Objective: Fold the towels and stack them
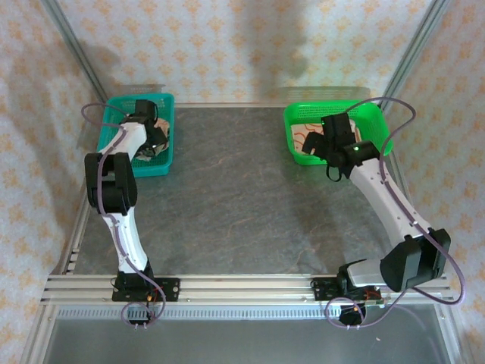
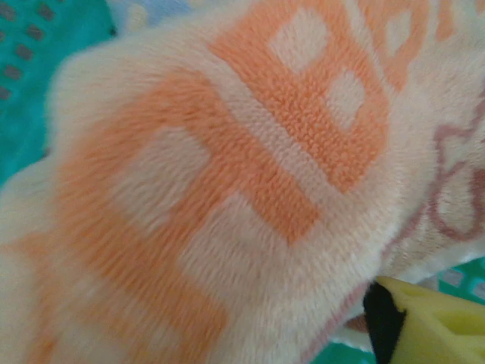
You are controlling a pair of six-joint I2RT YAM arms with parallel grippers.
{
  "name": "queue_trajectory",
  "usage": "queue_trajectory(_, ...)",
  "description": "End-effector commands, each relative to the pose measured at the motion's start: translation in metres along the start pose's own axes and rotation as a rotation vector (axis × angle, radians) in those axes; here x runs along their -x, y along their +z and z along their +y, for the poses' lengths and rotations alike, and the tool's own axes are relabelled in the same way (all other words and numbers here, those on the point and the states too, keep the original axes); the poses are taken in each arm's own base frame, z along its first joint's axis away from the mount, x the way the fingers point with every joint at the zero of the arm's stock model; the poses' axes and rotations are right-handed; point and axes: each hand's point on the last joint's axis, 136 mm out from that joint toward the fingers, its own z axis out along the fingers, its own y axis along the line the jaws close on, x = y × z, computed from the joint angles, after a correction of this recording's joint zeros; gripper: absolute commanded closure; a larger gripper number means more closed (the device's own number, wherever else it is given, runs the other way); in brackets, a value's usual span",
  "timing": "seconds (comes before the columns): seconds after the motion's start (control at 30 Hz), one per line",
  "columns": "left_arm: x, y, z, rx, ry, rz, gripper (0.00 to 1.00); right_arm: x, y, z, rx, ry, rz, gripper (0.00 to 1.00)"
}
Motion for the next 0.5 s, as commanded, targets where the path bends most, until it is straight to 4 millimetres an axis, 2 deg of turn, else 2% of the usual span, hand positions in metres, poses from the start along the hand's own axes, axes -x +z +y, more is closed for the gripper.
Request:
queue_trajectory(0.0, 0.024, -0.005, -0.007, -0.057, -0.041, -0.047, 0.46, -0.004, -0.006, -0.004, -0.028, 0.023, -0.018, 0.01)
queue_trajectory(0.07, 0.028, -0.012, -0.004, -0.066, -0.054, -0.056, 0.78, -0.005, -0.007, -0.006, -0.033, 0.028, -0.024, 0.01)
queue_trajectory(0.13, 0.034, -0.029, -0.006, -0.1, -0.07, -0.089, 0.98, -0.006, -0.006, -0.007, -0.037, 0.028, -0.025, 0.01)
queue_trajectory(0.23, 0.045, -0.067, -0.013, -0.198, -0.109, -0.142, 1.0, -0.007, -0.003, -0.006, -0.038, 0.032, -0.022, 0.01)
queue_trajectory(0.27, 0.052, -0.09, -0.016, -0.244, -0.128, -0.172, 1.0, -0.007, -0.001, -0.004, -0.035, 0.033, -0.019, 0.01)
queue_trajectory(0.4, 0.066, -0.154, -0.03, -0.391, -0.157, -0.212, 1.0, -0.008, 0.008, 0.003, -0.016, 0.042, -0.004, 0.01)
queue_trajectory(0.47, 0.072, -0.192, -0.042, -0.474, -0.14, -0.242, 1.0, -0.008, 0.013, 0.008, -0.005, 0.044, 0.006, 0.01)
